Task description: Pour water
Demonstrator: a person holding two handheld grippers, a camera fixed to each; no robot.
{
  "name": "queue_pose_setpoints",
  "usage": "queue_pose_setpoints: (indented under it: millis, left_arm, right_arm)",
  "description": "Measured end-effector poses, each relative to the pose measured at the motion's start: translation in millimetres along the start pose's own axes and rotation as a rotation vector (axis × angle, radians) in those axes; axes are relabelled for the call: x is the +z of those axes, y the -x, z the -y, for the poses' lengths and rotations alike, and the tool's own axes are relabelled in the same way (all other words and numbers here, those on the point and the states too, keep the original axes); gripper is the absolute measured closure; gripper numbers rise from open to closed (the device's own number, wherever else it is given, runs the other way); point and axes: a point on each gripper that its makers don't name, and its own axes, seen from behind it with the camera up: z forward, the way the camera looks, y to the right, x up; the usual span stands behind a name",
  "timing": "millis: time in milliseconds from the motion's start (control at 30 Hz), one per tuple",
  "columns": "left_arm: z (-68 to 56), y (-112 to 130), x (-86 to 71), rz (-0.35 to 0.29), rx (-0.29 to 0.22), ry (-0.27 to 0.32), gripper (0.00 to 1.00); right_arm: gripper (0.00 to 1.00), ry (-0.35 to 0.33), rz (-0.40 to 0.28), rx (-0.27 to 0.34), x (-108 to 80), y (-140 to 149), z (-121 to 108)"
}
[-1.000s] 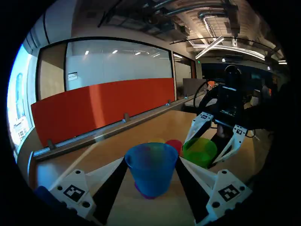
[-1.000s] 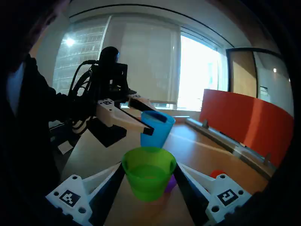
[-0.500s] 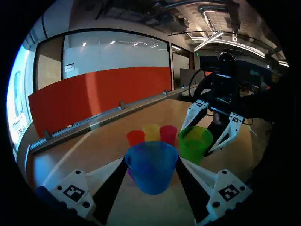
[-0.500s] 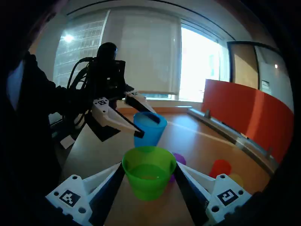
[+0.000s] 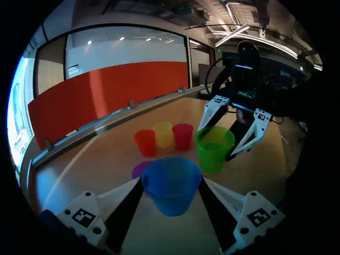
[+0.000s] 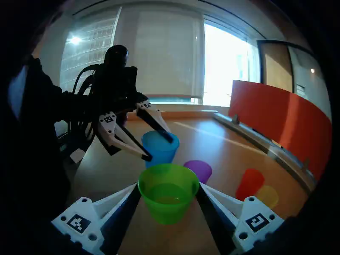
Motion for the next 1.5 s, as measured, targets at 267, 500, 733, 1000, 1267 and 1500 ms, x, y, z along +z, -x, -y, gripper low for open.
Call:
queue_pose_setpoints:
  millis: [267, 500, 733, 1000, 1267, 1500]
  left_arm:
    - [-9.5, 16.6, 3.3, 0.040, 0.023, 0.012, 0.12]
    - [-16.3, 30.7, 6.1, 0.077, 0.060, 0.023, 0.12]
    - [-19.7, 39.8, 9.8, 0.098, 0.068, 0.033, 0.12]
    - [-18.8, 46.3, 12.7, 0.118, 0.063, 0.041, 0.12]
    - [-21.1, 51.4, 16.0, 0.127, 0.059, 0.052, 0.12]
    - [-22.1, 58.2, 20.5, 0.140, 0.057, 0.054, 0.12]
  right_arm:
    - [0.09, 0.001, 0.024, 0.006, -1.9, 10.4, -1.1]
    - [0.09, -0.005, 0.051, 0.005, -3.0, 20.0, -0.6]
    - [0.09, -0.013, 0.074, 0.004, -3.3, 29.9, -0.4]
    - [0.09, -0.015, 0.092, 0.003, -4.4, 37.7, -3.3]
    - [0.09, -0.015, 0.103, -0.001, -4.2, 43.9, -3.8]
    - [0.09, -0.015, 0.115, -0.003, -3.8, 50.4, -3.6]
